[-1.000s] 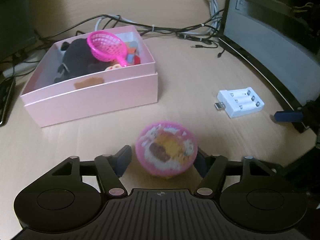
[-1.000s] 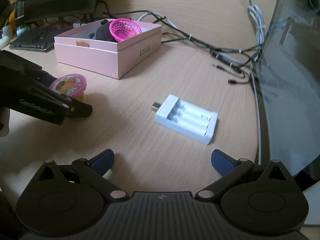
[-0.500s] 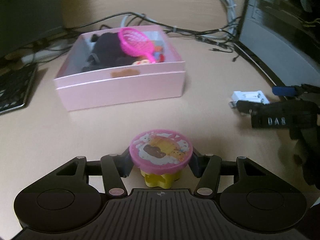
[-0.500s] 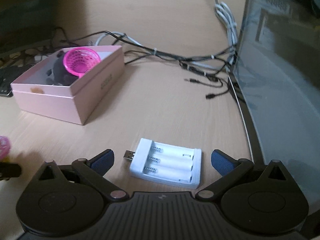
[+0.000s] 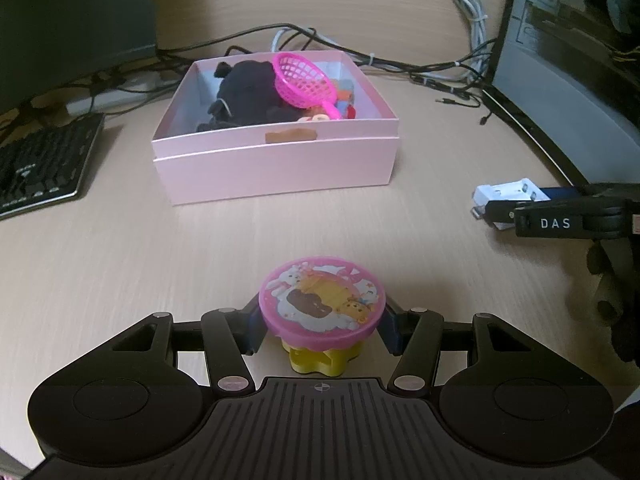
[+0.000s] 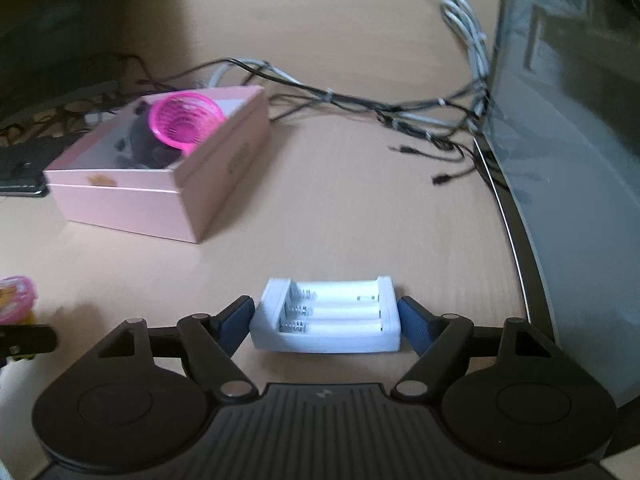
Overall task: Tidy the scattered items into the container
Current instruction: 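Grasp the white charger with the right tool while the left holds the cupcake toy, then lift the cupcake toy and charger over the pink box with both tools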
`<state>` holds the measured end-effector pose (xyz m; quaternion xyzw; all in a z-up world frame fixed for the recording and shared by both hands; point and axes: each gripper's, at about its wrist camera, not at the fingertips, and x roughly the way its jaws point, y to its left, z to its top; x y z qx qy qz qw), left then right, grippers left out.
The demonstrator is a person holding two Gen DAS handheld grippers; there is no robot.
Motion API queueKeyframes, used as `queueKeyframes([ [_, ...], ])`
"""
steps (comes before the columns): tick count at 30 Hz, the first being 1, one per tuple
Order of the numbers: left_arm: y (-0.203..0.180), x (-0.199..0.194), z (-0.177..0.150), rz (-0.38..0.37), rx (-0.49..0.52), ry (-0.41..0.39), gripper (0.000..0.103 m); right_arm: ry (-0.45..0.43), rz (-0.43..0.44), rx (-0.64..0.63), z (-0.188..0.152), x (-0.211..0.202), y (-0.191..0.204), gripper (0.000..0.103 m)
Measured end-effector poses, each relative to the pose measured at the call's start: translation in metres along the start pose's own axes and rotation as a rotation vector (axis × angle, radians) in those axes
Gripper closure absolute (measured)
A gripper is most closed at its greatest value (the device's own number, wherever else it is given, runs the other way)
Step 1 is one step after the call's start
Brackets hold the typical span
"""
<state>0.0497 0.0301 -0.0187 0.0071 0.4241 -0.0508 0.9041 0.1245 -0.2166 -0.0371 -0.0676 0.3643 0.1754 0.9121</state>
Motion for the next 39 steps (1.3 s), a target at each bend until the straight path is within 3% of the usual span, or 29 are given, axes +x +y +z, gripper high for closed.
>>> queueKeyframes([
  [11,0.011,-0.012,0.002,-0.018,0.063,-0.04,0.043,-0.06,0.099,-0.123,0.007,-0.044,0.048,0.025],
  [20,0.038,-0.022,-0.002,-0.023,0.083,-0.048,0.043,-0.059,0.119,-0.181,0.004,-0.045,0.087,0.025],
  [28,0.051,-0.023,0.0,-0.077,0.112,-0.062,0.043,-0.021,0.12,-0.236,0.007,-0.054,0.097,0.025],
  [35,0.055,-0.028,0.0,-0.135,0.166,-0.059,0.043,0.041,0.231,-0.276,0.017,-0.066,0.101,0.025],
  [39,0.058,-0.037,0.016,-0.154,0.197,-0.101,0.043,0.012,0.264,-0.25,0.037,-0.071,0.099,0.025],
])
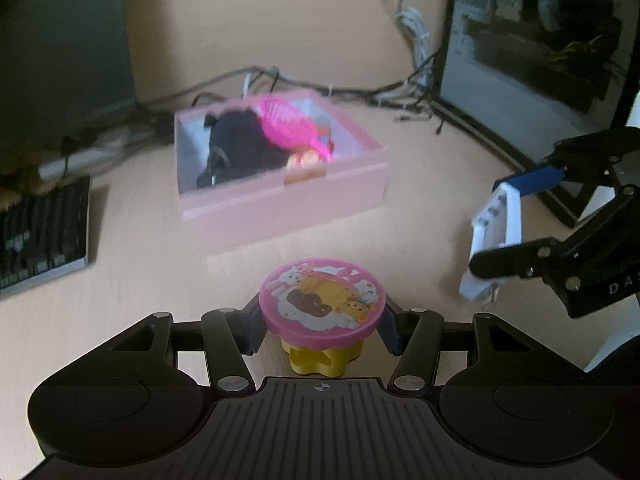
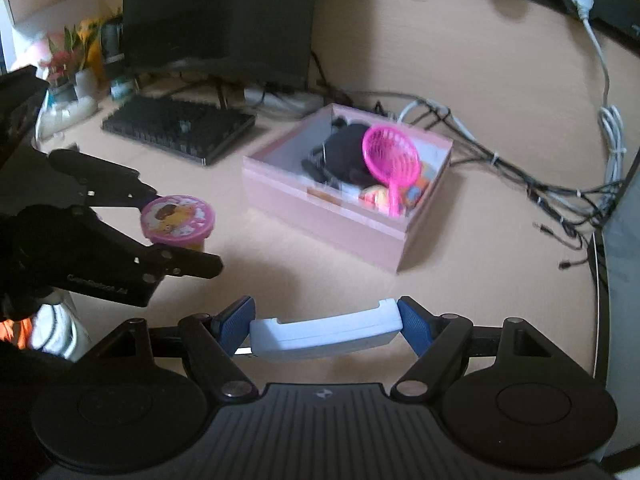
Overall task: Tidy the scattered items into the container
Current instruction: 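Lift the cupcake toy and charger over the pink box with both tools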
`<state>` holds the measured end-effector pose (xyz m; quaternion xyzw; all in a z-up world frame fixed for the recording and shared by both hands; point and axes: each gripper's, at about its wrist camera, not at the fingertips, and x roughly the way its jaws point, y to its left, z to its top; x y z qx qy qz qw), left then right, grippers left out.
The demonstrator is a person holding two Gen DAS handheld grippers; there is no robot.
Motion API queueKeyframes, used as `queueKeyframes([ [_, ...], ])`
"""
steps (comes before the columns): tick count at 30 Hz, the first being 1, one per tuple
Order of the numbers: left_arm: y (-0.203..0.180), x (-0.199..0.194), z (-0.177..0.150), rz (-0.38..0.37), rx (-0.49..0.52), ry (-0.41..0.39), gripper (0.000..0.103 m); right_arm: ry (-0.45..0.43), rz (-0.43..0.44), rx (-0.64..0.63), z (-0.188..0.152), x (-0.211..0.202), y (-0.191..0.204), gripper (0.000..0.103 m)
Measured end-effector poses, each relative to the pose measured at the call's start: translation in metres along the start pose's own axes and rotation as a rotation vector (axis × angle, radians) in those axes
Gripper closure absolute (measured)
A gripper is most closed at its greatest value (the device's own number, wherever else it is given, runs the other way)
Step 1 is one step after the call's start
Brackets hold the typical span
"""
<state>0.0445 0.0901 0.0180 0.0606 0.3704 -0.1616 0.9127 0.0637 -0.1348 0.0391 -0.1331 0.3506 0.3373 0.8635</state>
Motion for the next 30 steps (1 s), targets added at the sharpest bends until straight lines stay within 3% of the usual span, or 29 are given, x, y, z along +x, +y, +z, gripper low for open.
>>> queueKeyframes([
  [4,0.013,-0.004,0.032,0.004,0.01,-0.075,0.043,-0.12,-0.007,0.078,0.035,-0.005,-0.018,0.025],
  [10,0.035,0.004,0.094,0.075,0.026,-0.222,0.043,-0.286,0.045,0.264,0.105,0.01,-0.058,0.025],
  [13,0.043,0.025,0.113,0.089,0.043,-0.251,0.042,-0.261,0.065,0.331,0.124,0.035,-0.075,0.017],
  [15,0.049,0.049,0.12,0.102,0.02,-0.209,0.028,-0.242,0.044,0.355,0.127,0.047,-0.081,0.016],
  [22,0.053,0.084,0.11,0.093,-0.017,-0.107,0.017,-0.15,0.002,0.383,0.118,0.08,-0.095,0.016],
  [30,0.069,0.084,0.094,0.113,-0.077,-0.095,0.009,-0.099,0.044,0.269,0.143,0.117,-0.072,0.024],
])
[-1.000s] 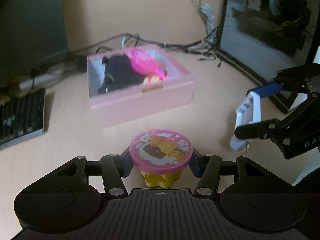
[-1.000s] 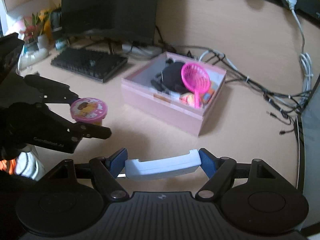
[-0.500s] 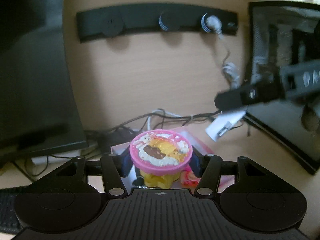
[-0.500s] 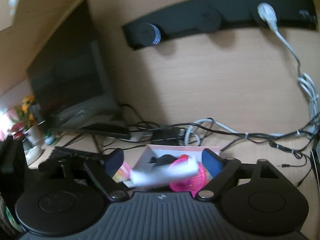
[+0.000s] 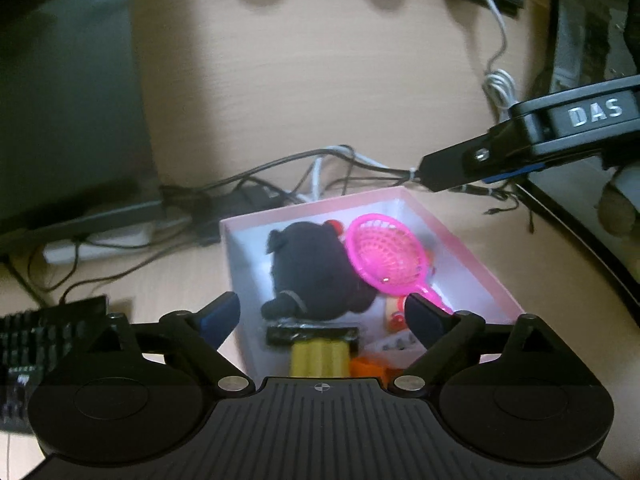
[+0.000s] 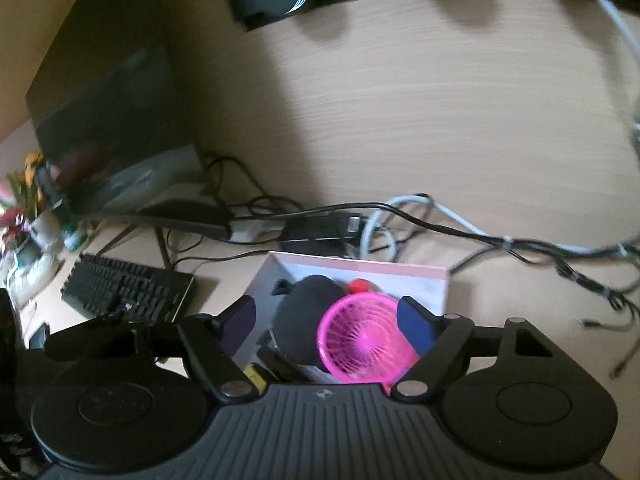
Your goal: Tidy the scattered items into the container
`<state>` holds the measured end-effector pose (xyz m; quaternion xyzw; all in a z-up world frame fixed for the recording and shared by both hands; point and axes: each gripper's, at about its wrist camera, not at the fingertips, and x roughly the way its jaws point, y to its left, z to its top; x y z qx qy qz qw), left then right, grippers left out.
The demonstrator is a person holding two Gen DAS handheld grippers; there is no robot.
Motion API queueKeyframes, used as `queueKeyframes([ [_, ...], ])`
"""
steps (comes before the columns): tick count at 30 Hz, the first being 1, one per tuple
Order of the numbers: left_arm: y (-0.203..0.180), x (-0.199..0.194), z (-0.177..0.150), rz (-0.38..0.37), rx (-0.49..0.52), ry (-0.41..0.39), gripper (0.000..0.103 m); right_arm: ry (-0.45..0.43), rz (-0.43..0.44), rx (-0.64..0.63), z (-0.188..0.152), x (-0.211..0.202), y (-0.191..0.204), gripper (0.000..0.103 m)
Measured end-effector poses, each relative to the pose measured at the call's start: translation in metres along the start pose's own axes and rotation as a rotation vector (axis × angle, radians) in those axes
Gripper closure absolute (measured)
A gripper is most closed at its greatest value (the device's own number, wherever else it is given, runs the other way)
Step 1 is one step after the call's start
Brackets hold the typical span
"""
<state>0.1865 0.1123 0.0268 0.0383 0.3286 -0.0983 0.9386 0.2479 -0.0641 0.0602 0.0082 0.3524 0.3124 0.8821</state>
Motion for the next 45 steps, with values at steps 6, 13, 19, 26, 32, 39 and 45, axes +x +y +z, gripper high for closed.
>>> queueKeyframes([
  [6,0.021,-0.015,-0.023,-0.002,-0.138,0.014,0.008,0.075,-0.033,-0.226,0.005,0.062,0.041,0.019],
  [13,0.022,-0.026,-0.049,-0.076,-0.212,0.042,0.007,0.252,-0.034,-0.244,0.0,0.13,0.044,0.029],
  [19,0.016,-0.016,-0.058,-0.123,-0.228,0.076,0.007,0.158,0.14,-0.083,0.034,0.09,0.028,0.032],
  [26,0.021,-0.014,-0.056,-0.096,-0.24,0.073,0.006,0.317,0.138,-0.217,-0.008,0.045,0.025,0.032],
  [32,0.02,-0.01,-0.059,-0.09,-0.238,0.093,0.005,0.374,-0.024,-0.357,-0.04,0.059,0.026,0.055],
  [39,0.024,-0.019,-0.063,-0.064,-0.258,0.082,0.004,0.162,-0.037,-0.162,0.018,0.026,0.007,0.057],
  [45,0.025,-0.016,-0.068,-0.069,-0.287,0.092,0.003,0.225,-0.005,-0.1,0.012,0.033,0.003,0.055],
])
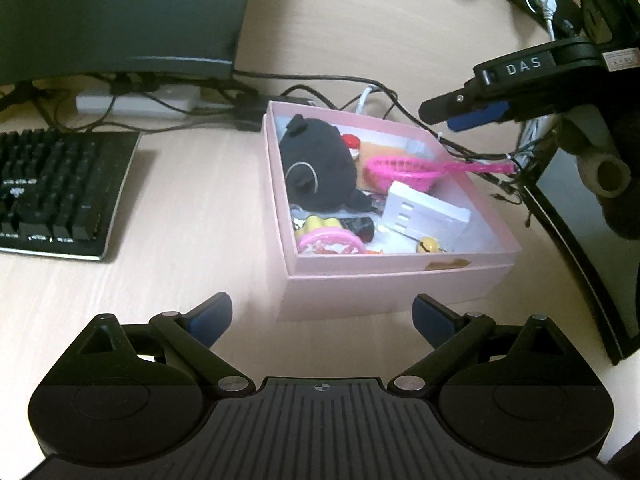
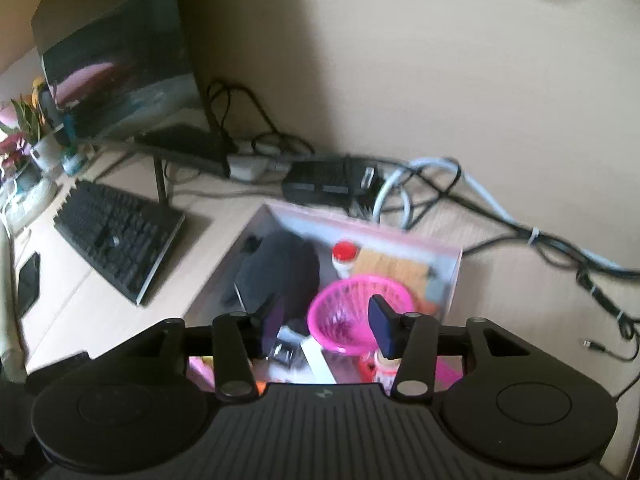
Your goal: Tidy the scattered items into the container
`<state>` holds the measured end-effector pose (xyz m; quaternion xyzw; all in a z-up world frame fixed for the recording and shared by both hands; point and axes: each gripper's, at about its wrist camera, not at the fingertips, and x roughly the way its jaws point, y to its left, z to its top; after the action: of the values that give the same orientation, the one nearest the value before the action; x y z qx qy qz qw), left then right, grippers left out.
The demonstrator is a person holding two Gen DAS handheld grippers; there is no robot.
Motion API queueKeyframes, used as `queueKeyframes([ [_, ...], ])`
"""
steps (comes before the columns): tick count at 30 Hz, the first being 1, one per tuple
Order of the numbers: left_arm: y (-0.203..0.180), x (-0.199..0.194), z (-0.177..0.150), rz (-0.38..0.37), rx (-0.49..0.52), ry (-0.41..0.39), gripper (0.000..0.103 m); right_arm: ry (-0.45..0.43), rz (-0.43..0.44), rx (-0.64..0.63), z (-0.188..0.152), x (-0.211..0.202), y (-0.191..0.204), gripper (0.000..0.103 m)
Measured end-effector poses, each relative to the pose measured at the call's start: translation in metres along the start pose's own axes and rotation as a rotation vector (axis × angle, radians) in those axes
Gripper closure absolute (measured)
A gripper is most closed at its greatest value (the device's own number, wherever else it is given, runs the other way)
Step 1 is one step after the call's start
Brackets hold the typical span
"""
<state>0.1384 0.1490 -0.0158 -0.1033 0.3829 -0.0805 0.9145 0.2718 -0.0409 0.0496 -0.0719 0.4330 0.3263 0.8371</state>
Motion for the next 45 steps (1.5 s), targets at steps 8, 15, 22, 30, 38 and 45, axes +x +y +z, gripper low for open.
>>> queueKeyframes([
  [8,-0.01,0.002,-0.002,-0.056,0.021,0.017,0.003,0.136,0.213,0.238,-0.047,0.036,0.0,0.05],
  [15,-0.013,0.0,-0.004,-0.033,0.014,0.012,0.002,-0.091,0.098,0.28,-0.081,-0.041,-0.014,0.026],
  [22,-0.033,-0.012,-0.022,0.08,0.094,-0.048,0.0,-0.175,-0.215,0.131,-0.159,-0.085,-0.006,0.002],
  [30,-0.038,-0.019,-0.053,0.129,0.149,-0.065,0.0,-0.287,-0.327,0.165,-0.19,-0.089,0.007,0.007],
  [38,-0.054,-0.054,-0.049,0.12,0.125,-0.052,0.0,-0.192,-0.235,-0.108,-0.06,-0.013,0.025,0.042],
  [45,-0.046,-0.094,-0.06,0.13,0.09,-0.079,0.0,0.032,0.057,0.228,-0.034,0.04,0.001,0.042],
])
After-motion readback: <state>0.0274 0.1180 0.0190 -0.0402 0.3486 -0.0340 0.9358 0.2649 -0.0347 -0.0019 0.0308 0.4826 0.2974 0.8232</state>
